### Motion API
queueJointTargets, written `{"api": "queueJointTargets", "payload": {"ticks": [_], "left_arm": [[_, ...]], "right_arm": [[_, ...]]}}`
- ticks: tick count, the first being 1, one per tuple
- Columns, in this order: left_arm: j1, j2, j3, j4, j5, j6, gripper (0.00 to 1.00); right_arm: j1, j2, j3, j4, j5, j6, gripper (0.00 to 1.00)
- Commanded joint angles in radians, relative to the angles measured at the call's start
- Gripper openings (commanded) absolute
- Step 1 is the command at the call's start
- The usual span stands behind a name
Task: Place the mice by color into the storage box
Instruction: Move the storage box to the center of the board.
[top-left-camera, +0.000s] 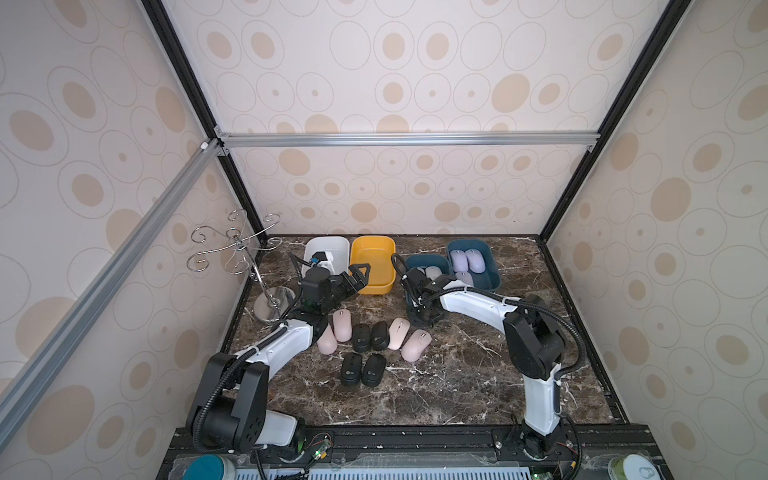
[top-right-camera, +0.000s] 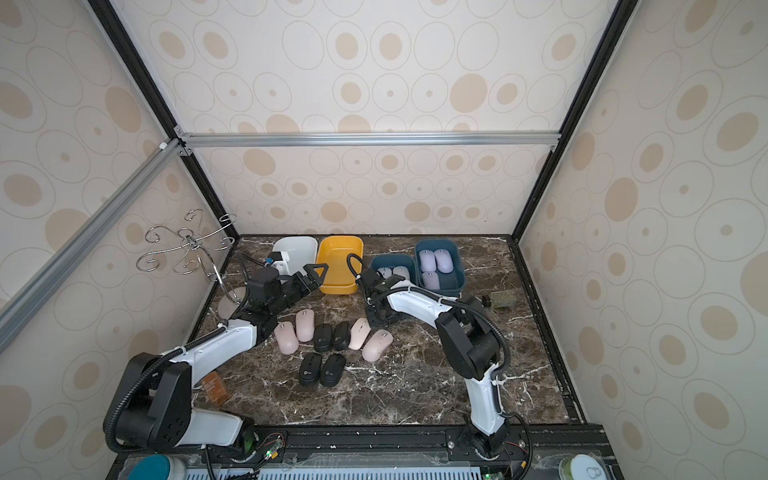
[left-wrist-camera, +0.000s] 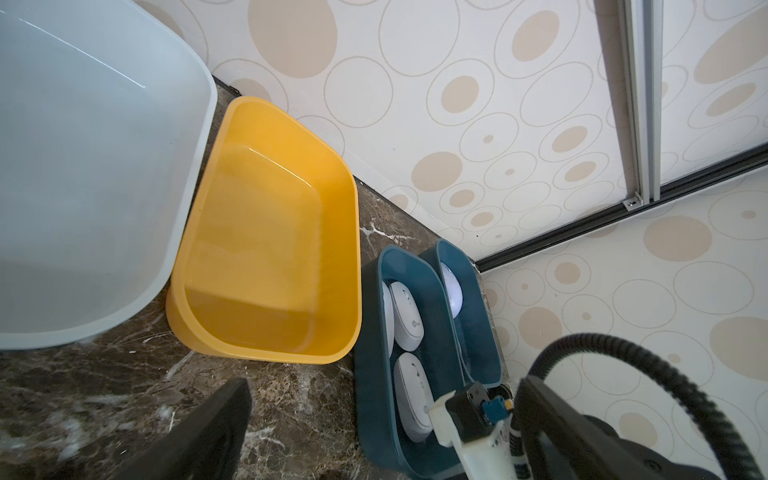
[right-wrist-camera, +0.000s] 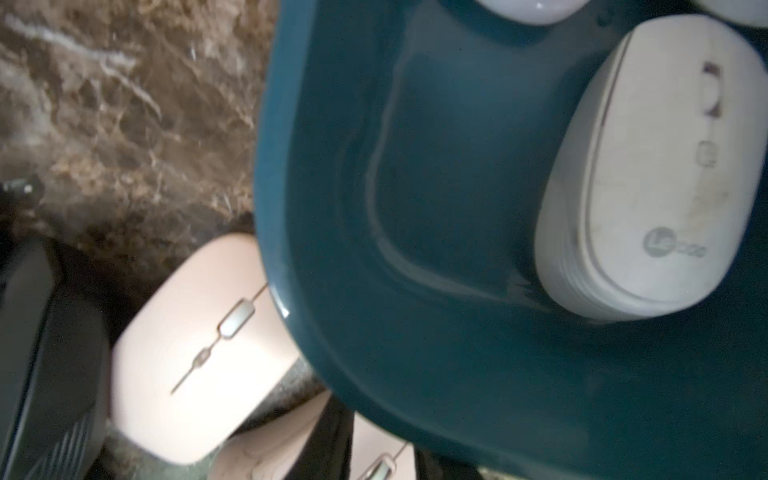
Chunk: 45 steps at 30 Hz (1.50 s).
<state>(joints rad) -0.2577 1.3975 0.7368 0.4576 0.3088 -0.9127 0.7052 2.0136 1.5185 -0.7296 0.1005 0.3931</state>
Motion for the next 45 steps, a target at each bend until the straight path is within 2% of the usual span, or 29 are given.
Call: {"api": "queueJointTargets", "payload": {"ticks": [1,16,25,30,34,40,45], "left_arm": [[0.008,-0.029,0.017,0.019,-0.007,0.008,1.00],[0.009,-0.016,0.018,0.017,-0.005,0.006,1.00],[0.008,0.007,0.024,0.014,0.006,0.016,1.00],[0.018,0.022,0.047,-0.021,-0.002,0.045,1.00],[0.022,0.032,0.055,-0.040,-0.022,0.080,1.00],[0.068,0.036,0.080,-0.093,-0.057,0.121,1.00],[0.077,0.030,0.077,-0.085,-0.063,0.130,1.00]], "right_arm": [[-0.021,0.031,0.078,-0.021,0.088,0.011,0.27],[-0.114,0.132,0.221,-0.059,0.112,0.031,0.27],[-0.116,0.079,0.184,-0.059,0.170,0.006,0.27],[-0.086,-0.048,0.137,-0.043,0.134,0.006,0.28],[-0.070,-0.082,0.146,-0.036,0.098,0.012,0.29],[-0.052,-0.004,0.247,0.000,-0.003,0.039,0.35],[-0.043,0.099,0.361,0.039,-0.061,0.073,0.34]]}}
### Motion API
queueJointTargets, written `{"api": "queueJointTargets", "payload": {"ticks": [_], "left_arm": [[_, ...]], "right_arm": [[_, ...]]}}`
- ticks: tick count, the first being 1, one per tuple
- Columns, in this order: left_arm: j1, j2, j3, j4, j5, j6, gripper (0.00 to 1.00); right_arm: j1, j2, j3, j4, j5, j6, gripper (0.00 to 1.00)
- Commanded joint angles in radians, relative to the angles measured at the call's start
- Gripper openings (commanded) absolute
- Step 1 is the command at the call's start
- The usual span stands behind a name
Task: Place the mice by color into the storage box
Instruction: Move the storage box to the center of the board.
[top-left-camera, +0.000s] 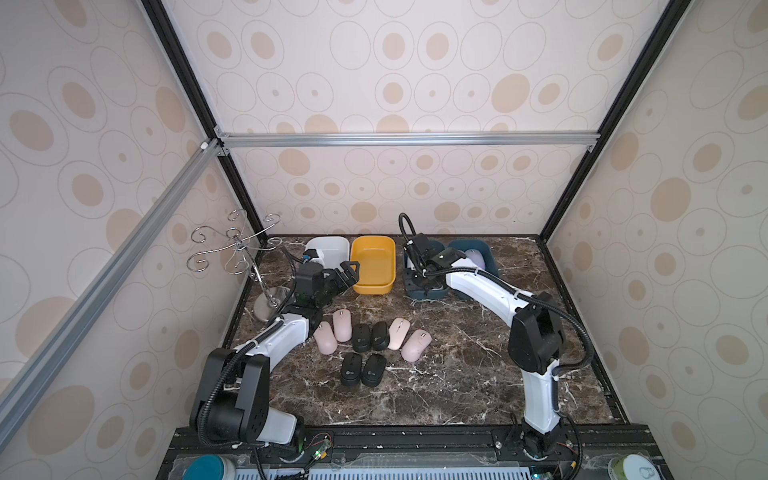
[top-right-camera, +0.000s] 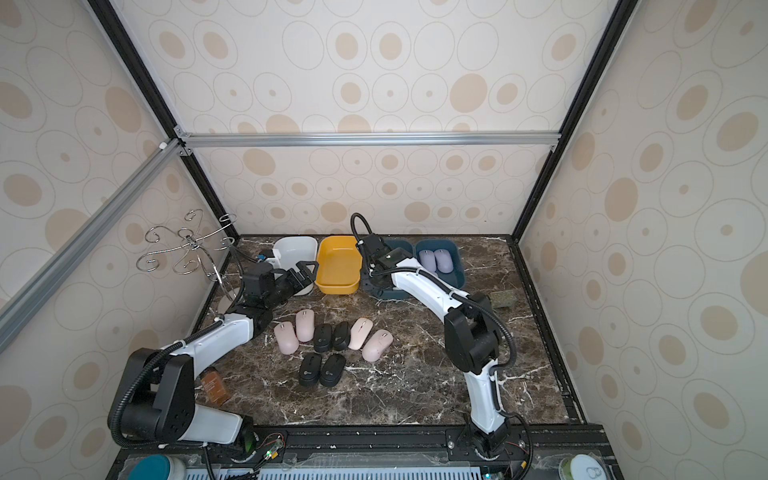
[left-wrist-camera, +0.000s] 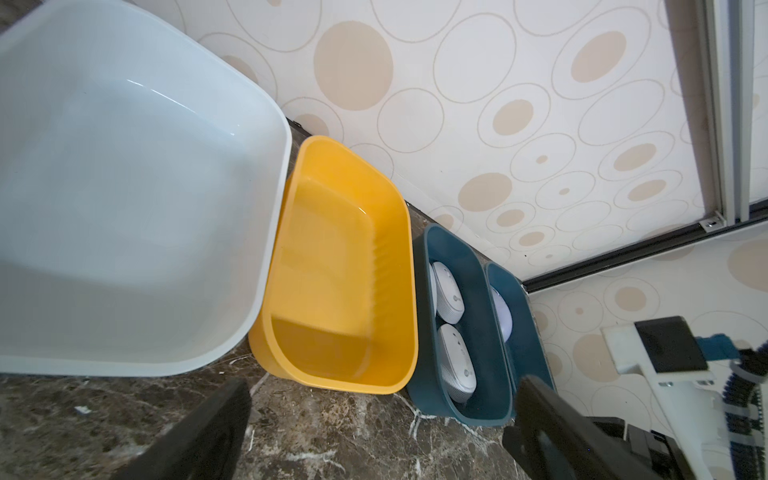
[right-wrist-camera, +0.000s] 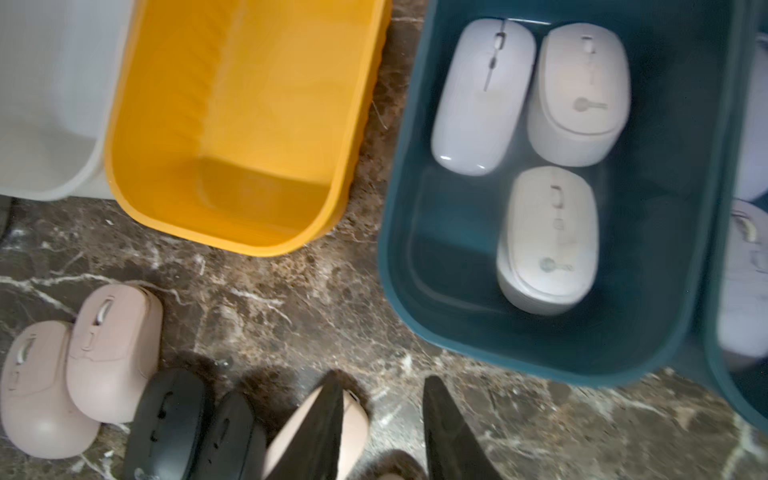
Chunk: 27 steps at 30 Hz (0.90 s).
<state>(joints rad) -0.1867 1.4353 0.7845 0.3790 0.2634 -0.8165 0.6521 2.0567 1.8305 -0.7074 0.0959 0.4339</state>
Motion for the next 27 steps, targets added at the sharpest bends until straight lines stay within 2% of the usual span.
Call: {"api": "queueJointTargets", "payload": {"ticks": [1,6,11,15,21,25,27], "left_arm": [[0.006,-0.006,0.031,-0.011,-0.018,0.036,1.00],[0.006,-0.008,0.029,-0.008,-0.015,0.034,1.00],[0.009,-0.011,0.027,0.002,-0.003,0.025,1.00],[0.009,-0.014,0.027,0.003,0.003,0.019,1.00],[0.009,-0.014,0.023,0.017,0.017,0.006,1.00],[0.009,-0.010,0.021,0.018,0.017,0.000,1.00],[0.008,-0.009,0.022,0.020,0.026,-0.004,1.00]], "right_arm": [[0.010,0.076,0.070,0.016,-0.062,0.038,0.33],[0.009,0.169,0.162,0.022,-0.100,0.065,0.32],[0.006,0.244,0.230,0.036,-0.084,0.095,0.33],[0.003,0.336,0.355,-0.044,-0.058,0.095,0.34],[-0.007,0.381,0.394,-0.032,-0.034,0.122,0.34],[-0.015,0.406,0.427,-0.032,-0.014,0.133,0.30],[-0.014,0.415,0.446,-0.041,-0.004,0.136,0.25]]}}
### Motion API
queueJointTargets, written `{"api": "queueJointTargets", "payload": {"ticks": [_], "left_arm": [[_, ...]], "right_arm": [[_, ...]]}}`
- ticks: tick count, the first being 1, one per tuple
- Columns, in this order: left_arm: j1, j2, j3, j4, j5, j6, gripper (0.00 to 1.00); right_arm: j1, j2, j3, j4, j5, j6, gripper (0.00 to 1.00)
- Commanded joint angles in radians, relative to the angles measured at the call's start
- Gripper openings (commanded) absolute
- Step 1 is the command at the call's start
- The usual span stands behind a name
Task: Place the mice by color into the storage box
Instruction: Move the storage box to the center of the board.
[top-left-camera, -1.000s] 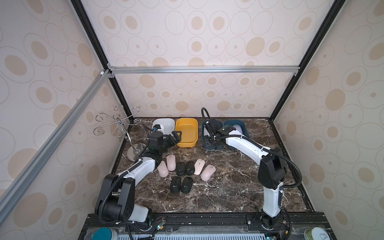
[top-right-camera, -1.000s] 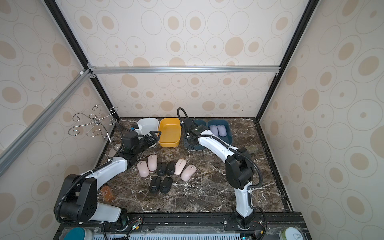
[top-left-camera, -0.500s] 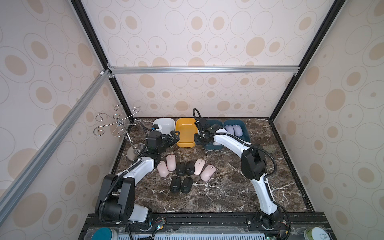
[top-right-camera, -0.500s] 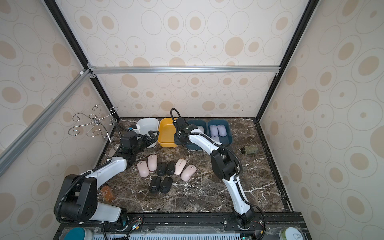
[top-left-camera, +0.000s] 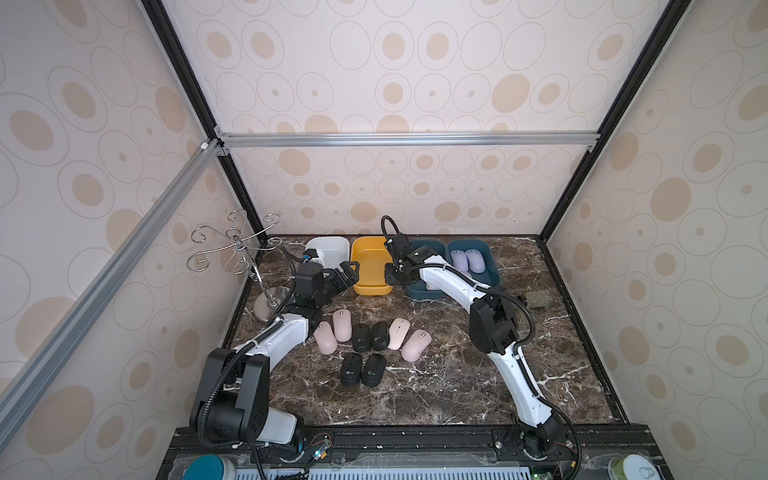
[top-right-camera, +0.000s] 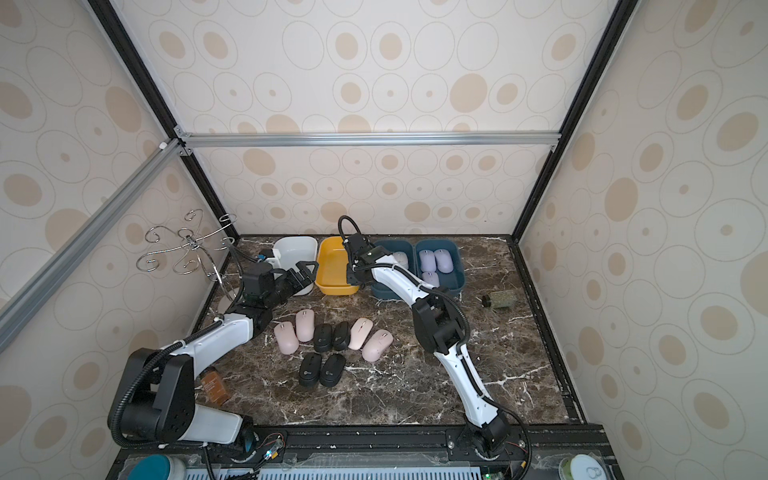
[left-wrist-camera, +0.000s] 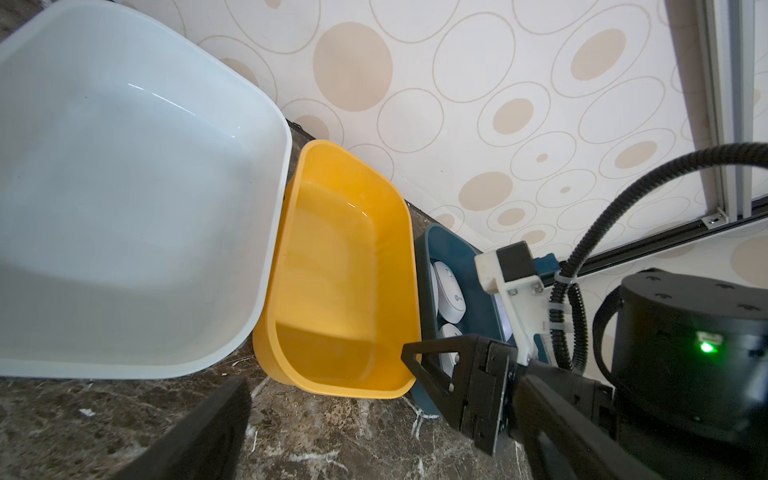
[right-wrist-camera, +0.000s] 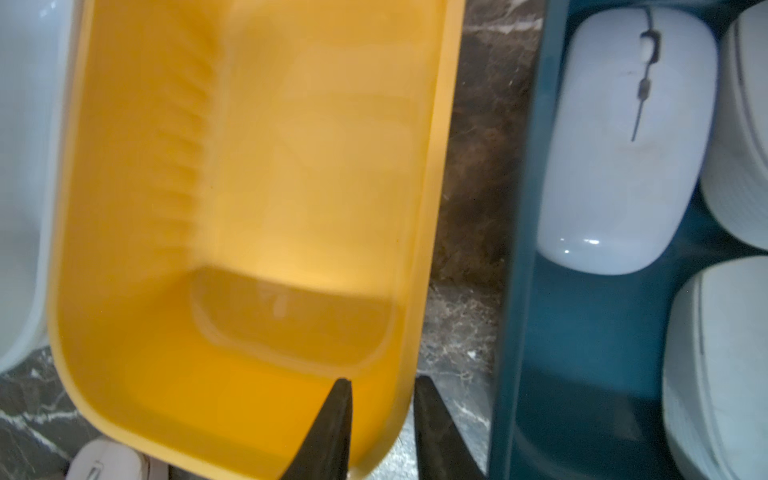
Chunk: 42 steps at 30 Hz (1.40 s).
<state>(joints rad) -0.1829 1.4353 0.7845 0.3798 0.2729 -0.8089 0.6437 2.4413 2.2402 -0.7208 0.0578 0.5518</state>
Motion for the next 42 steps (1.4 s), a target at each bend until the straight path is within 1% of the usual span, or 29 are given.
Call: {"api": "queueJointTargets", "payload": {"ticks": [1,8,10,13,15,17,21,26,28,29,32,36,39,42], "left_arm": [[0.005,-0.010,0.021,0.021,0.017,-0.011,1.00],[0.005,-0.014,0.022,0.023,0.022,-0.016,1.00],[0.005,-0.019,0.021,0.023,0.021,-0.018,1.00],[0.005,-0.025,0.020,0.030,0.027,-0.021,1.00],[0.005,-0.029,0.017,0.031,0.025,-0.024,1.00],[0.005,-0.032,0.017,0.033,0.030,-0.027,1.00],[0.006,-0.038,0.013,0.036,0.025,-0.028,1.00],[0.005,-0.047,0.007,0.043,0.022,-0.031,1.00],[0.005,-0.046,0.007,0.044,0.025,-0.032,1.00],[0.005,-0.046,0.008,0.045,0.026,-0.032,1.00],[0.005,-0.047,0.003,0.045,0.017,-0.033,1.00],[0.004,-0.041,0.003,0.049,0.024,-0.036,1.00],[0.003,-0.040,0.004,0.049,0.026,-0.038,1.00],[0.003,-0.040,0.004,0.050,0.031,-0.038,1.00]], "right_arm": [[-0.006,0.030,0.038,-0.028,0.033,0.020,0.22],[-0.003,0.014,0.006,-0.033,0.040,0.026,0.10],[0.001,0.001,-0.008,-0.046,0.045,0.025,0.08],[0.012,-0.053,-0.090,-0.016,0.052,0.036,0.07],[0.020,-0.099,-0.156,0.000,0.078,0.043,0.07],[0.031,-0.151,-0.238,0.021,0.106,0.055,0.07],[0.059,-0.253,-0.400,0.069,0.120,0.071,0.06],[0.089,-0.345,-0.530,0.077,0.150,0.069,0.06],[0.104,-0.374,-0.575,0.072,0.199,0.074,0.06],[0.106,-0.387,-0.604,0.079,0.200,0.079,0.06],[0.110,-0.408,-0.648,0.069,0.182,0.088,0.05],[0.116,-0.449,-0.706,0.071,0.197,0.091,0.05],[0.116,-0.459,-0.706,0.061,0.190,0.074,0.06],[0.116,-0.433,-0.665,0.028,0.201,0.063,0.07]]}}
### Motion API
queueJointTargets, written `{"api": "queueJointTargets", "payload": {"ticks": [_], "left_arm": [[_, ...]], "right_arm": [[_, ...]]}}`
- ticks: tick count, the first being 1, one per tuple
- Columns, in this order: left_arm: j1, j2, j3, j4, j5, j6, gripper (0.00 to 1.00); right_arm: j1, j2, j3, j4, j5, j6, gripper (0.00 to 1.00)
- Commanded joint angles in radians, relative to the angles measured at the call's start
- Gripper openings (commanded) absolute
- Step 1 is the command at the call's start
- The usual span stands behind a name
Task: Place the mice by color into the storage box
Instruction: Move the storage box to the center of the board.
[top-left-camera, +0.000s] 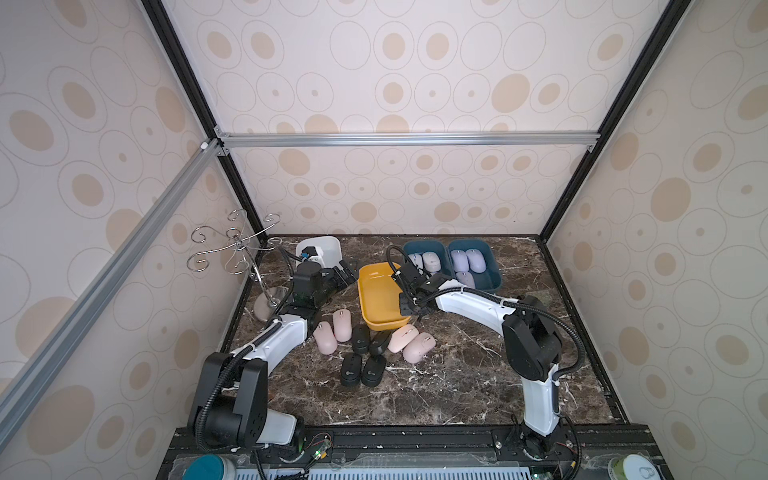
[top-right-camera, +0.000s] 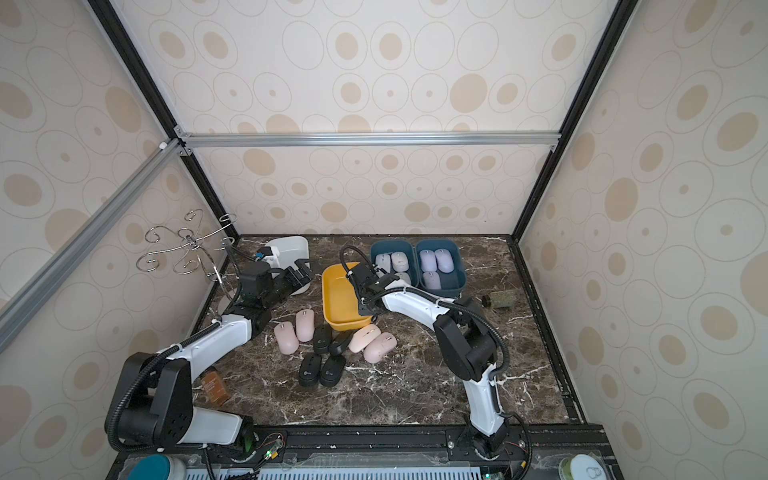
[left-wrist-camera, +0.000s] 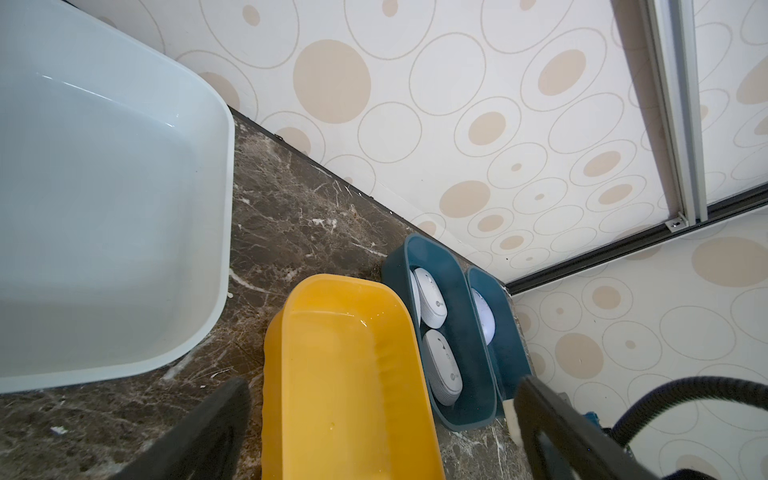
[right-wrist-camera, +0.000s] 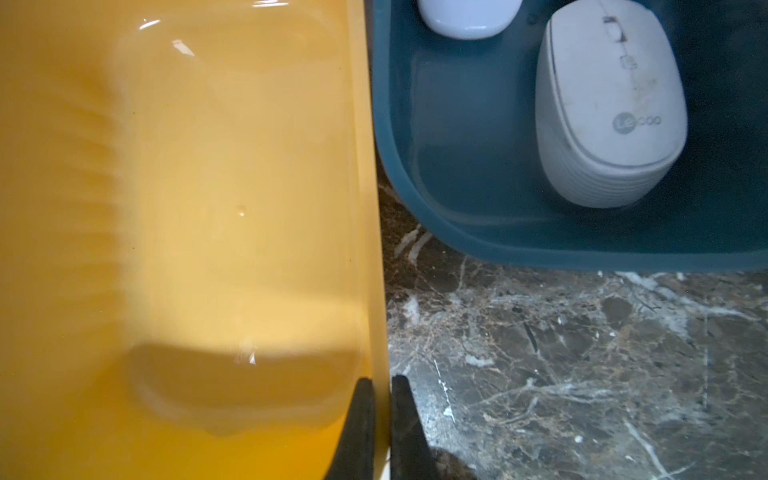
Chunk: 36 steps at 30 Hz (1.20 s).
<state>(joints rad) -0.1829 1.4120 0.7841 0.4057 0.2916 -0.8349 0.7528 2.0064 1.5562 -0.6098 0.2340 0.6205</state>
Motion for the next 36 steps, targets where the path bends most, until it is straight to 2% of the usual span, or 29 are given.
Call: {"api": "queueJointTargets", "payload": {"ticks": [1,15,18,22,25,30,36], "left_arm": [[0.003,-0.018,0.004,0.025,0.008,-0.012,1.00],[0.003,-0.013,0.008,0.013,-0.003,0.001,1.00],[0.003,-0.018,0.010,0.010,-0.003,0.006,1.00],[0.004,-0.024,0.011,0.011,-0.002,0.004,1.00],[0.005,-0.034,0.012,0.002,-0.017,0.017,1.00],[0.019,-0.069,0.011,-0.019,-0.067,0.038,1.00],[0.074,-0.110,0.004,-0.043,-0.143,0.027,1.00]], "right_arm": [[0.006,0.010,0.026,-0.080,0.019,-0.007,0.09],[0.003,0.179,0.256,-0.125,0.057,-0.022,0.11],[0.002,0.148,0.234,-0.118,0.070,-0.043,0.15],[0.008,0.082,0.213,-0.127,0.062,-0.075,0.36],[0.023,0.023,0.187,-0.134,0.065,-0.096,0.45],[0.102,-0.048,0.109,-0.158,0.059,-0.095,0.49],[0.238,-0.049,0.056,-0.201,-0.046,-0.017,0.53]]}}
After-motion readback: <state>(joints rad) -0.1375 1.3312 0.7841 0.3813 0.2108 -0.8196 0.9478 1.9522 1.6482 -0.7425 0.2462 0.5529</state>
